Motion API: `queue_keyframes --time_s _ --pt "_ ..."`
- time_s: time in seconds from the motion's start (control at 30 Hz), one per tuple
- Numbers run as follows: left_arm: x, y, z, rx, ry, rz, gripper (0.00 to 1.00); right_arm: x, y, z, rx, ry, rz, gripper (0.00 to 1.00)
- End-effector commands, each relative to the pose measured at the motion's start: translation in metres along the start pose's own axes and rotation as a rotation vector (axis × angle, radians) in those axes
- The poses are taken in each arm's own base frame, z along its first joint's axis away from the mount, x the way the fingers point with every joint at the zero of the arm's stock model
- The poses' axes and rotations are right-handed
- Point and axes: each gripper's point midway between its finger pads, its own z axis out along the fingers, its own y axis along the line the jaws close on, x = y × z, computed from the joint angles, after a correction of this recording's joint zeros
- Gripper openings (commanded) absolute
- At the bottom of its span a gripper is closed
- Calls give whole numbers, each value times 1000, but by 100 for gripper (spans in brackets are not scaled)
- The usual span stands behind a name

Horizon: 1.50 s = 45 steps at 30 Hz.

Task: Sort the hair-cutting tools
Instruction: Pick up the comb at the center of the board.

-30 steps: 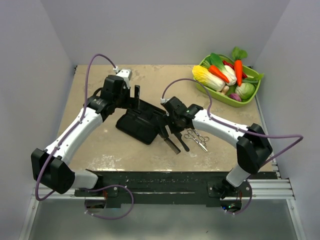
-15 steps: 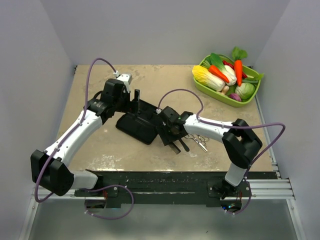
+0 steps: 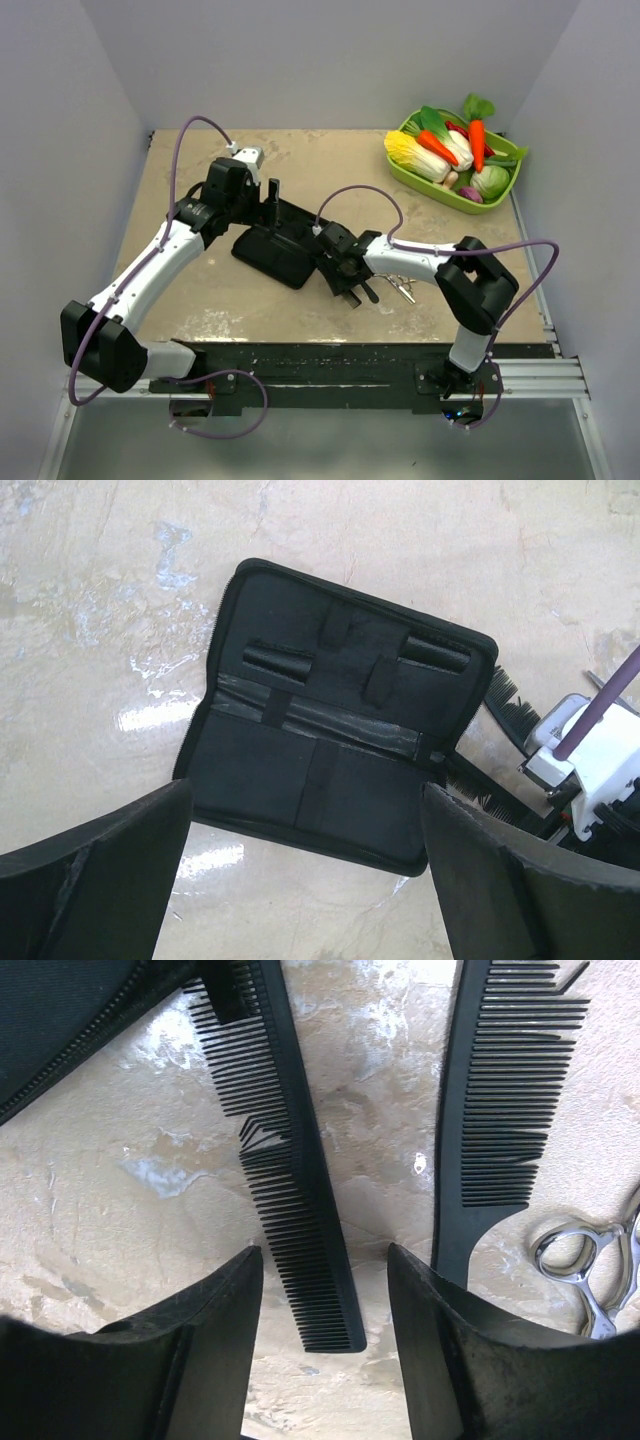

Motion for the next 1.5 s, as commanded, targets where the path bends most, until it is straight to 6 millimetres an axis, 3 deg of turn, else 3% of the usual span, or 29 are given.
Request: queue_keyframes --time_s 0.0,0.47,0.9,1.23,1.47 --pt "-7 -2 -10 15 -34 -20 99 11 -2 11 43 12 2 54" --pt "0 -3 -11 31 -18 -15 99 61 14 14 105 82 23 35" --pt "12 -8 -22 76 -7 -15 99 116 38 -4 93 155 136 31" --pt "16 -13 -28 115 -6 -2 99 127 45 -19 131 162 224 36" --pt "16 -17 -31 136 -8 -11 99 127 51 -25 163 151 239 55"
